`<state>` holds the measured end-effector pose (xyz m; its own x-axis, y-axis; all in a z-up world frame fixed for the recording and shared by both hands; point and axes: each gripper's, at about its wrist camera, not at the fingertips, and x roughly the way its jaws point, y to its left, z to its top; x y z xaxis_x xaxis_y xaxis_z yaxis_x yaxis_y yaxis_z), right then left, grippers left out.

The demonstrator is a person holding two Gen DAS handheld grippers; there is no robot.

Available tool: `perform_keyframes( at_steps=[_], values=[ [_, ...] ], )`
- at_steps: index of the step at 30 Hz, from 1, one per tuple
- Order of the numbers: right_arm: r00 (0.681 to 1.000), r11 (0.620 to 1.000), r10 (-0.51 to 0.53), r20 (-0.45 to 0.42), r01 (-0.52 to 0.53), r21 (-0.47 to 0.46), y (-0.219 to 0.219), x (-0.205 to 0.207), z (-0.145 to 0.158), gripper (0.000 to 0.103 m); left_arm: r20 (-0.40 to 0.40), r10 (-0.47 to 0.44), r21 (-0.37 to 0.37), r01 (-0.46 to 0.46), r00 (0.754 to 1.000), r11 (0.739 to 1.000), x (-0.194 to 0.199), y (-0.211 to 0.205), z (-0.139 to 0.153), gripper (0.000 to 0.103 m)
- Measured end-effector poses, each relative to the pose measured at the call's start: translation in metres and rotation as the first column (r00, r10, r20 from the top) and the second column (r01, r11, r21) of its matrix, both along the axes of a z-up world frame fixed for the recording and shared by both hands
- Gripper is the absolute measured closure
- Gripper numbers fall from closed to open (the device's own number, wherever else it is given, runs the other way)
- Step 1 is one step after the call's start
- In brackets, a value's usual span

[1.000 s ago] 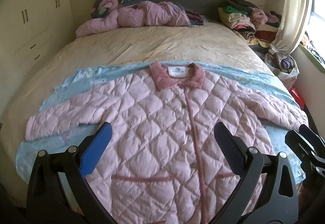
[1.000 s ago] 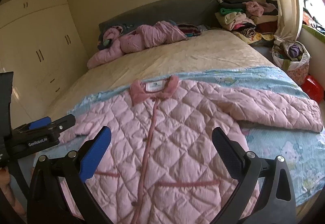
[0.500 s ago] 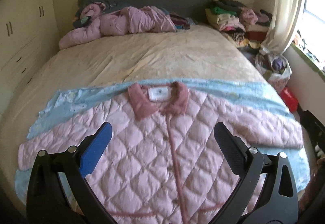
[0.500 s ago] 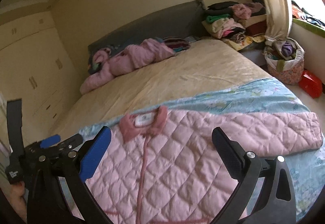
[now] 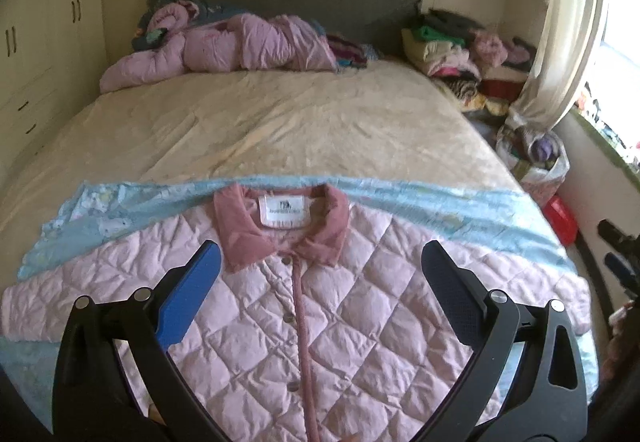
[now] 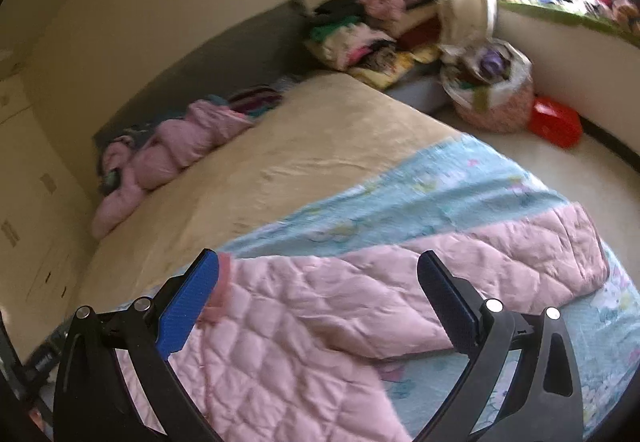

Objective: Fold large clothes
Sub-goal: 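Move the right tool toward the jacket sleeve beyond the right tool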

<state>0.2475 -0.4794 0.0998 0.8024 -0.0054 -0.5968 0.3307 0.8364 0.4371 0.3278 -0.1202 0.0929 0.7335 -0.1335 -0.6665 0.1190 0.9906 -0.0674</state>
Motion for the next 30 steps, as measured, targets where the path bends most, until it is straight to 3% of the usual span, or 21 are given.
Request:
perform_keyframes(
  at_steps=[5,9,13,16,22,25,28,30],
  values=[
    [0.993,0.991,-0.102,-0.056,0.106,0.077,-0.045,0.002,-0.046,0.004,-0.086,-0.014,0.031,0.017,0.996,0.999,0.014,-0.014,-0.051,0.009],
    [0.977,0.979,-0.178,-0.117,0.188,0.083,-0.071,-0.007,-0.085,0.004,-0.143,-0.025,0.052,0.033,0.989,0.998,0.018,-0.021,-0.084,0.009],
    [0.943,0.95,-0.275,-0.188,0.297,0.096,-0.099,-0.019,-0.126,0.004,-0.185,-0.025,0.059,0.037,0.982,0.998,0.017,-0.028,-0.112,0.009],
    [0.886,0.897,-0.383,-0.26,0.424,0.125,-0.125,-0.038,-0.159,0.004,-0.213,-0.029,0.067,0.044,0.977,0.997,0.014,-0.033,-0.128,0.009],
    [0.792,0.8,-0.499,-0.351,0.577,0.164,-0.156,-0.067,-0.204,0.004,-0.241,-0.032,0.092,0.056,0.97,0.994,0.003,-0.044,-0.142,0.009],
    [0.766,0.76,-0.52,-0.378,0.617,0.206,-0.17,-0.073,-0.223,0.004,-0.24,-0.034,0.104,0.06,0.97,0.993,-0.004,-0.046,-0.141,0.009],
    [0.775,0.745,-0.505,-0.38,0.614,0.263,-0.181,-0.075,-0.238,0.004,-0.232,-0.031,0.101,0.056,0.972,0.993,-0.008,-0.044,-0.139,0.009],
    [0.79,0.757,-0.504,-0.349,0.599,0.262,-0.185,-0.072,-0.241,0.004,-0.225,-0.026,0.086,0.046,0.974,0.995,-0.011,-0.038,-0.138,0.009]
  ],
)
